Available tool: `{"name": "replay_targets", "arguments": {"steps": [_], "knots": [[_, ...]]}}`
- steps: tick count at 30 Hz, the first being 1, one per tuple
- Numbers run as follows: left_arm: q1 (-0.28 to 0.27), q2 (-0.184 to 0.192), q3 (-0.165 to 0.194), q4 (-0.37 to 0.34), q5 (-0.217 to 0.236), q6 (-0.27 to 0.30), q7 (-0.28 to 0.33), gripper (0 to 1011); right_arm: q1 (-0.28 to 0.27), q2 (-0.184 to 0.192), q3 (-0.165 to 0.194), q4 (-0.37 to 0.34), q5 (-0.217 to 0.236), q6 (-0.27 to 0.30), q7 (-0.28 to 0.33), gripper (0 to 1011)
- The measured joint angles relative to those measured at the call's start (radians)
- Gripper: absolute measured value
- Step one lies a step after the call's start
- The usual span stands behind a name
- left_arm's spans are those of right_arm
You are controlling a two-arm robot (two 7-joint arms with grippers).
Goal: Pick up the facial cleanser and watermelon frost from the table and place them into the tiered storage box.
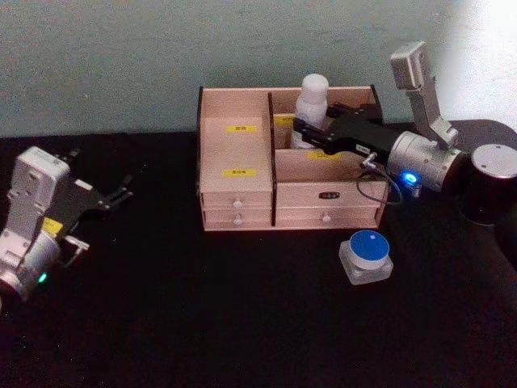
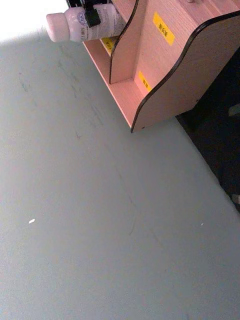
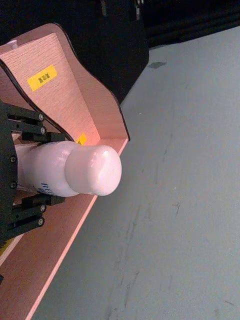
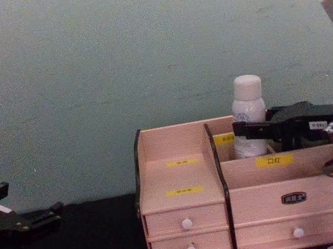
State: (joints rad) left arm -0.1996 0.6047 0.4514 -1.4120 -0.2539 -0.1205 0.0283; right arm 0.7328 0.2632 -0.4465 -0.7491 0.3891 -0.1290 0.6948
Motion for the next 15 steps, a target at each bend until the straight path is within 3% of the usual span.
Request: {"name": "replay_targets", "arguments": {"steps": [8,15], "knots": [[0.000,0.000,0.000,0.000,0.000,0.000,0.000,1001,-0.001,0.001,0.000,-0.002,0.002,0.000,-0.001,611],[0.000,0.000,0.000,0.000,0.000,0.000,0.000,1001,-0.001,0.001,0.000,-0.003,0.003,0.000,-0.001,846]]}}
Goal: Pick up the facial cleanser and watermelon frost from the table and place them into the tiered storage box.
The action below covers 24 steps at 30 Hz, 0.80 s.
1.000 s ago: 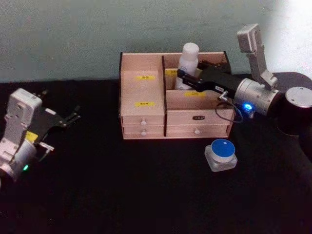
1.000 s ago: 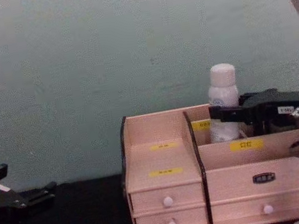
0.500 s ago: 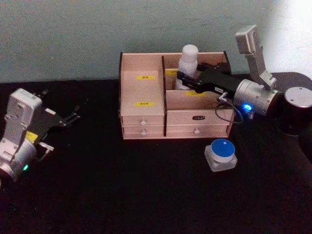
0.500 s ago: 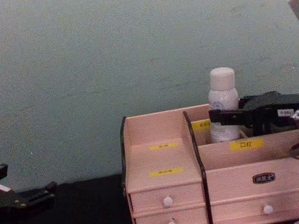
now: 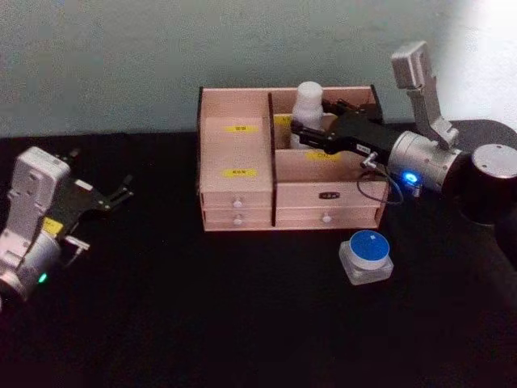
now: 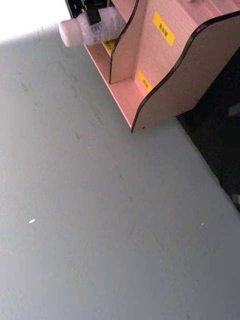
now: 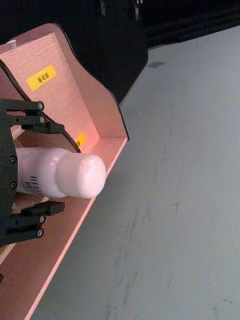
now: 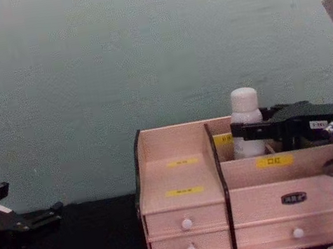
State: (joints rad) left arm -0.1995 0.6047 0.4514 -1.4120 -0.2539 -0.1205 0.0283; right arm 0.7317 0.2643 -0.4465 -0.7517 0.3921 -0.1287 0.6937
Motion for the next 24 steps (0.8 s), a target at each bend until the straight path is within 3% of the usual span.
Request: {"name": "replay_targets", "arguments": {"steps": [7,13,19,24], "knots": [[0.000,0.000,0.000,0.000,0.000,0.000,0.000,1001,-0.001,0.000,0.000,-0.001,0.001,0.001,-0.001,1003],[0.000,0.000,0.000,0.000,0.000,0.000,0.000,1001,-0.006,0.003,0.002,-0.014,0.000,0.001,-0.005,1004],[0.000,0.000,0.000,0.000,0.000,0.000,0.000,1001,-0.056,0.035,0.022,-0.125,0.001,0.014,-0.026,1004],[0.000,0.000,0.000,0.000,0.000,0.000,0.000,1001,-0.123,0.085,0.046,-0.265,0.027,0.050,-0.039,1004]]}}
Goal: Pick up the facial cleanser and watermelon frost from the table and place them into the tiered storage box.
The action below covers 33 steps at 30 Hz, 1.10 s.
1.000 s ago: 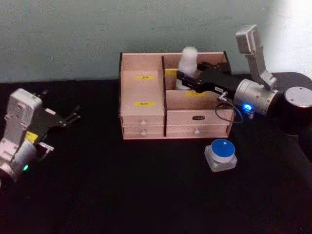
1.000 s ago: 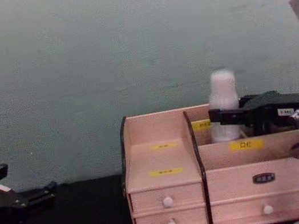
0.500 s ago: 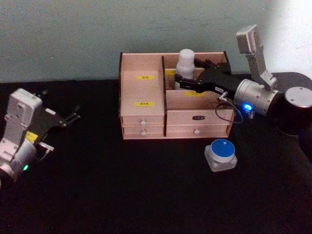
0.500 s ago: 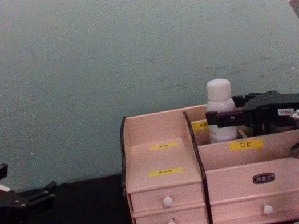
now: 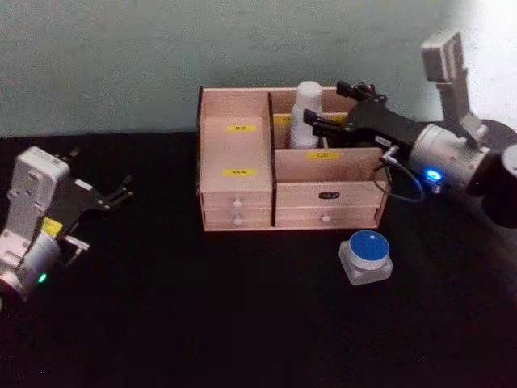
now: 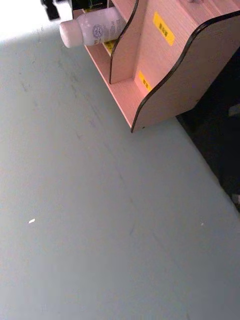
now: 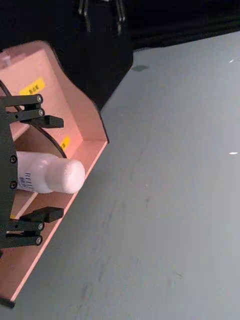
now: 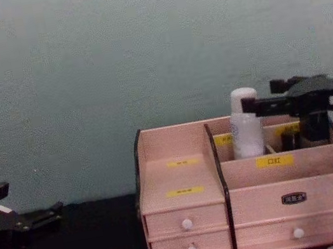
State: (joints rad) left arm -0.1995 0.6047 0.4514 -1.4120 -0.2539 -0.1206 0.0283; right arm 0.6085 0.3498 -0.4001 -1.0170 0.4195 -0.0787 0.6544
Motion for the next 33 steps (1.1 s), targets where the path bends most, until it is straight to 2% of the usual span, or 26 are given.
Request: {"name": "replay_targets", "arguments": {"steps": [5,8,10,11,12,16,18,21,24,27,33], "knots": [[0.000,0.000,0.000,0.000,0.000,0.000,0.000,1001,-0.083,0.063,0.026,-0.145,0.043,0.050,-0.004,1004],[0.000,0.000,0.000,0.000,0.000,0.000,0.000,1001,-0.163,0.124,0.048,-0.262,0.083,0.099,-0.005,1004],[0.000,0.000,0.000,0.000,0.000,0.000,0.000,1001,-0.196,0.149,0.057,-0.305,0.101,0.119,-0.005,1004],[0.000,0.000,0.000,0.000,0.000,0.000,0.000,1001,-0.229,0.174,0.066,-0.347,0.117,0.138,-0.008,1004],[0.000,0.000,0.000,0.000,0.000,0.000,0.000,1001,-0.229,0.174,0.066,-0.347,0.117,0.138,-0.008,1004],[0.000,0.000,0.000,0.000,0.000,0.000,0.000,1001,-0.344,0.259,0.099,-0.475,0.165,0.196,-0.028,1004],[0.000,0.000,0.000,0.000,0.000,0.000,0.000,1001,-0.358,0.269,0.102,-0.489,0.171,0.205,-0.031,1004],[0.000,0.000,0.000,0.000,0.000,0.000,0.000,1001,-0.420,0.323,0.113,-0.551,0.195,0.247,-0.043,1004],[0.000,0.000,0.000,0.000,0.000,0.000,0.000,1001,-0.454,0.356,0.113,-0.579,0.206,0.277,-0.050,1004],[0.000,0.000,0.000,0.000,0.000,0.000,0.000,1001,-0.470,0.379,0.103,-0.591,0.213,0.302,-0.051,1004],[0.000,0.000,0.000,0.000,0.000,0.000,0.000,1001,-0.469,0.396,0.070,-0.580,0.212,0.331,-0.062,1004]]}}
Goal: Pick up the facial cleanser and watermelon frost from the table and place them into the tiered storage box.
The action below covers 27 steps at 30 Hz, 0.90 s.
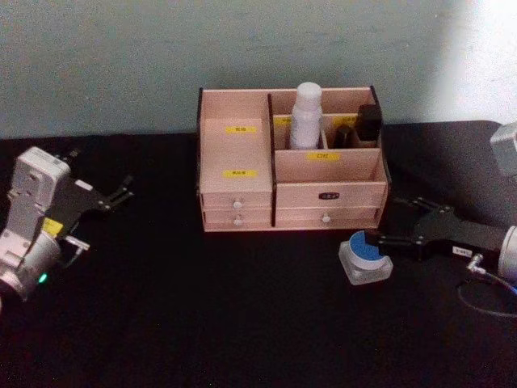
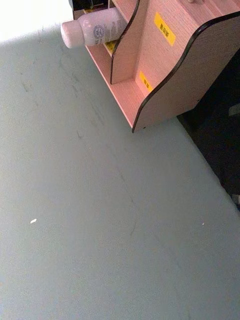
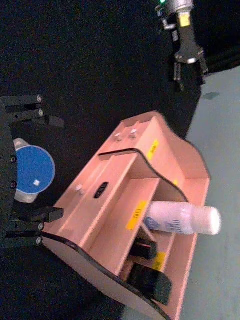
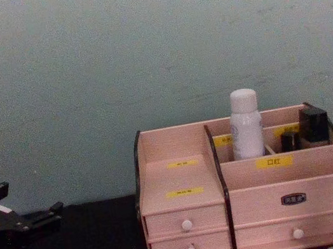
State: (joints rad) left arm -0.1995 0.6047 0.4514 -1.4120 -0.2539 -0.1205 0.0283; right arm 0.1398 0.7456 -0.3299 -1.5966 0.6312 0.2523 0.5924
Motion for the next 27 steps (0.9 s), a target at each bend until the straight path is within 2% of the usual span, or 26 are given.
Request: {"name": "replay_targets", "arguments": {"steps": [13,19,27], "knots": [[0.000,0.000,0.000,0.000,0.000,0.000,0.000,1001,0.060,0.003,-0.085,0.061,-0.024,0.033,-0.009,1004],[0.000,0.000,0.000,0.000,0.000,0.000,0.000,1001,0.077,0.006,-0.114,0.077,-0.040,0.034,-0.007,1004],[0.000,0.000,0.000,0.000,0.000,0.000,0.000,1001,0.093,0.002,-0.135,0.100,-0.052,0.030,0.000,1004]]}}
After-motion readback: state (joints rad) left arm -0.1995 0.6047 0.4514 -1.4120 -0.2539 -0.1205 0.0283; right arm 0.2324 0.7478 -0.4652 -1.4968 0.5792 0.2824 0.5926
